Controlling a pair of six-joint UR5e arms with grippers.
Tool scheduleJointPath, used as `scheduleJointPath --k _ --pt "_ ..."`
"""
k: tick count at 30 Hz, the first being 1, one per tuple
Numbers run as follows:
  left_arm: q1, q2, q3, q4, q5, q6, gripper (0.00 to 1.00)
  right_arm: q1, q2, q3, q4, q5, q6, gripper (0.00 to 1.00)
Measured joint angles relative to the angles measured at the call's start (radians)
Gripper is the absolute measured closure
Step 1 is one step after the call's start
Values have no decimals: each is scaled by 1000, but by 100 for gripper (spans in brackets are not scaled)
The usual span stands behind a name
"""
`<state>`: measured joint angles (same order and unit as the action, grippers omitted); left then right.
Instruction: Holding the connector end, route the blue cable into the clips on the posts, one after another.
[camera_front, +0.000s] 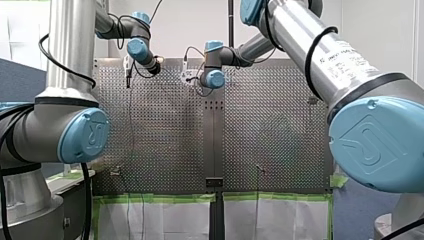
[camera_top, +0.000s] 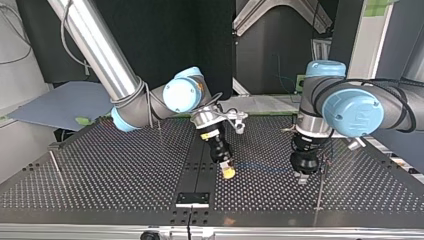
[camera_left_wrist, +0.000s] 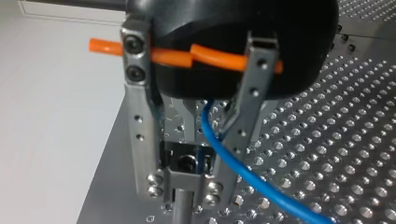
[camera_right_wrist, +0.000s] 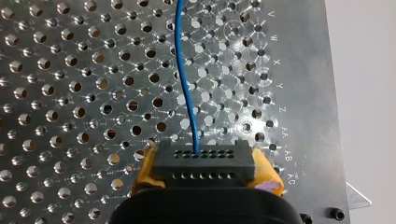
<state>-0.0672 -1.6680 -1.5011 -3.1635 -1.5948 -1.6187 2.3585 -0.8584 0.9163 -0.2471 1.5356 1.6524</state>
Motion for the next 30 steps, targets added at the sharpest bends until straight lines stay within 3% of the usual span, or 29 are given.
scheduleJointPath --k 5,10,13,25,30 --pt "-1 0 0 2 9 0 86 0 0 0 0 0 0 100" --pt "-1 0 0 4 12 0 91 0 0 0 0 0 0 100" --pt "-2 0 0 3 13 0 100 0 0 0 0 -1 0 100" --pt "-14 0 0 3 19 -14 100 -5 0 10 20 1 -1 100" --pt "-35 -15 0 3 9 -21 100 -16 0 45 24 24 0 100"
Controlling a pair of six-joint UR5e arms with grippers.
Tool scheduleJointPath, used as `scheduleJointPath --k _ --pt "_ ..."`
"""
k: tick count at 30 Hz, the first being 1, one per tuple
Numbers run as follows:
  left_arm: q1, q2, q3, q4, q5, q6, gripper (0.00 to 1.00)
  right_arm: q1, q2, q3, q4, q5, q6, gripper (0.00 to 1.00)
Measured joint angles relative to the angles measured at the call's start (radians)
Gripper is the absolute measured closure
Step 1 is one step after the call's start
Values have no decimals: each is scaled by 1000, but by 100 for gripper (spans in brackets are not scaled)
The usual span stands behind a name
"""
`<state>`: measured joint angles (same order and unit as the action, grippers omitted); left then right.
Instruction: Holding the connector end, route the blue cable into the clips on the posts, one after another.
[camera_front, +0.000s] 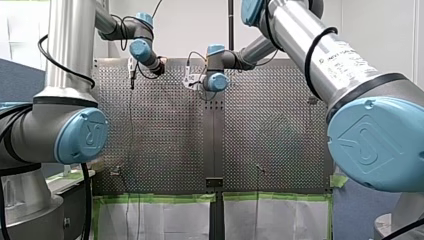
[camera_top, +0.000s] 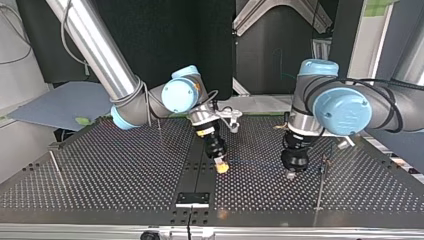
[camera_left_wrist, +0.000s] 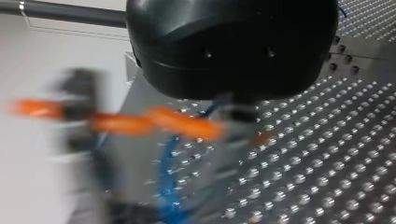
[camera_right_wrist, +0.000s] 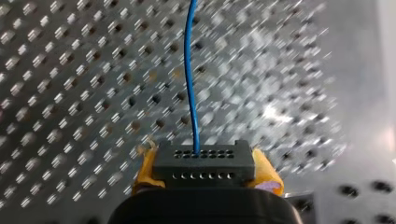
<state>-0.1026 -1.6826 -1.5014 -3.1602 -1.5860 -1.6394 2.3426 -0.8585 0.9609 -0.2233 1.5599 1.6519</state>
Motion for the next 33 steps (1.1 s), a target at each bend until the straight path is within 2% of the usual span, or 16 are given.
scheduleJointPath --k 4,8,16,23,28,33 --pt "-32 -37 0 3 -31 1 100 -10 0 37 -2 28 -1 100" --pt "-69 -75 0 27 -67 -14 100 -21 0 73 -5 43 -7 100" --pt "-135 -140 -29 69 -129 -29 100 -44 0 141 -11 57 -40 100" --pt "-190 -158 -85 125 -139 -37 100 -61 0 204 -49 60 -52 100" --pt "-212 -162 -127 167 -140 -42 100 -67 0 241 -82 60 -55 100" --pt "-231 -189 -147 207 -142 -34 100 -70 0 282 -117 60 -66 100"
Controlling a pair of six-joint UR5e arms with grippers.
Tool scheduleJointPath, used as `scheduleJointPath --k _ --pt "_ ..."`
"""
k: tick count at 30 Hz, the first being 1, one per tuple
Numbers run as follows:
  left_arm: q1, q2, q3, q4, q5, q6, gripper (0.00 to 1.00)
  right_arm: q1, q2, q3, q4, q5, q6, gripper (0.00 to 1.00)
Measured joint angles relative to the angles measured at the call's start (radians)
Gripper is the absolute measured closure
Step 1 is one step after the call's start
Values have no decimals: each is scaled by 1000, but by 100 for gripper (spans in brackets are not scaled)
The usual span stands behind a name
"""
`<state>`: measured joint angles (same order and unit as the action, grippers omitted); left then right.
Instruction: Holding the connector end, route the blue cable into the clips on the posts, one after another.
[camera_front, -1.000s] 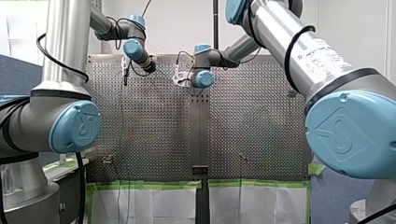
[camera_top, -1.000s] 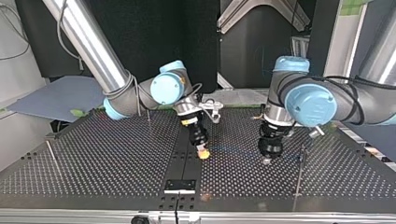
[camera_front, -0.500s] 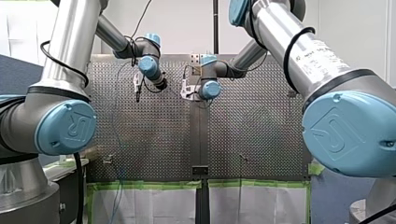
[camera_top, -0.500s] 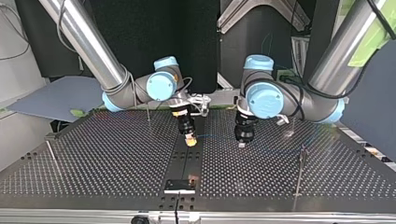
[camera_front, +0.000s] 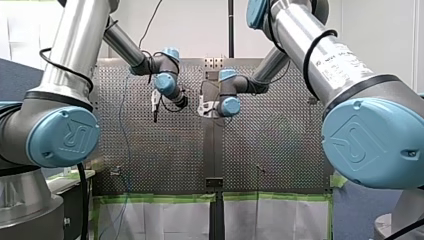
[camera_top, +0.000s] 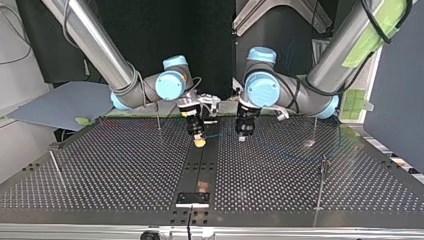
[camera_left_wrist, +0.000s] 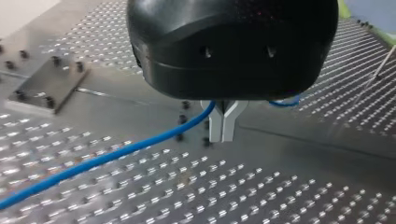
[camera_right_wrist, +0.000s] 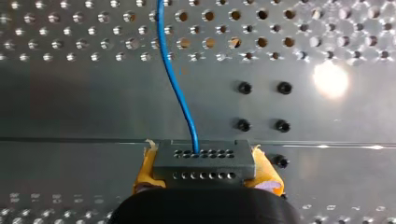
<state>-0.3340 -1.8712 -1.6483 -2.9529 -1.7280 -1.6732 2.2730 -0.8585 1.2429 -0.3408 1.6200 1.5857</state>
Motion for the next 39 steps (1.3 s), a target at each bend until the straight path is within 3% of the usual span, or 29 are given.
scheduleJointPath --k 7,14,18,25,39 --pt "-31 -30 -25 63 -29 -10 100 -8 0 55 -48 1 -2 100" --pt "-54 -56 -50 120 -46 -11 100 -23 0 113 -105 6 8 100" --pt "-75 -90 -52 144 -52 3 100 -30 1 147 -139 8 9 100" --pt "-122 -147 -52 198 -82 -26 100 -38 1 204 -196 24 10 100" --pt "-170 -268 -53 317 -97 -53 100 -65 11 330 -322 42 26 100"
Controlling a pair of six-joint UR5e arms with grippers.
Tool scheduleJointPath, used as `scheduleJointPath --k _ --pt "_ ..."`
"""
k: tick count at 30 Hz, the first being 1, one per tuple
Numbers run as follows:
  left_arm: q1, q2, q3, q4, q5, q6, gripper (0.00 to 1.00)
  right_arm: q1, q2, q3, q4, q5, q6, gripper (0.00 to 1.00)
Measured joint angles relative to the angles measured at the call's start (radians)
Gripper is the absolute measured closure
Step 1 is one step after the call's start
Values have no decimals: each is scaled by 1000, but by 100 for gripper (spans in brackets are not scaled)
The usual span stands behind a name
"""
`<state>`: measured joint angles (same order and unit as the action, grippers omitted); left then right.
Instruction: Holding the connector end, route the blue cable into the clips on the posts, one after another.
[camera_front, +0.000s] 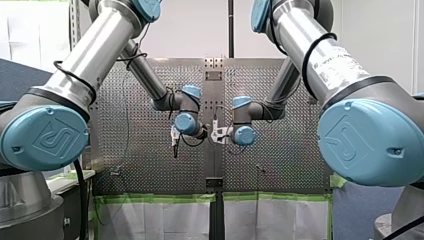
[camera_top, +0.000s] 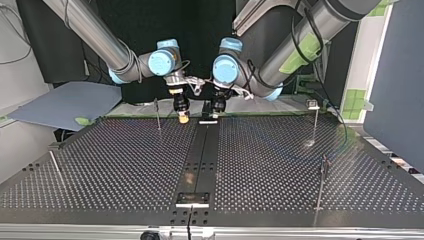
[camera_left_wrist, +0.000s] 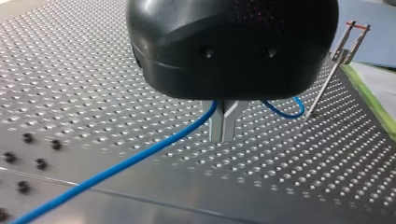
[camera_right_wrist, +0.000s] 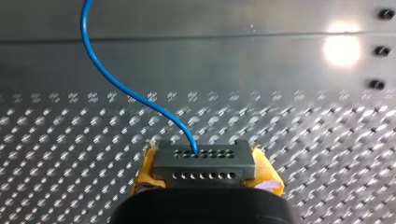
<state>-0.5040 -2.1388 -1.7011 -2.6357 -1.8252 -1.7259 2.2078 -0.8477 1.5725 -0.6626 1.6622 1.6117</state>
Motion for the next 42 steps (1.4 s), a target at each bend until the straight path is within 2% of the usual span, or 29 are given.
scheduleJointPath --k 8,15,18,24,31,36,42 --pt "-28 -78 0 54 -9 5 100 -18 51 79 -79 27 -5 100" --pt "-45 -116 0 112 -54 8 100 -19 114 143 -143 79 -3 100" --pt "-53 -132 0 136 -73 19 100 -19 140 169 -169 87 -4 100" --pt "-76 -178 0 185 -78 32 100 -23 173 221 -221 88 -4 100" --pt "-97 -237 0 244 -66 34 100 -37 178 282 -279 85 0 100" --pt "-105 -273 0 280 -68 34 100 -53 178 326 -298 85 6 100" --pt "-109 -321 0 309 -69 34 100 -68 178 342 -305 84 8 100"
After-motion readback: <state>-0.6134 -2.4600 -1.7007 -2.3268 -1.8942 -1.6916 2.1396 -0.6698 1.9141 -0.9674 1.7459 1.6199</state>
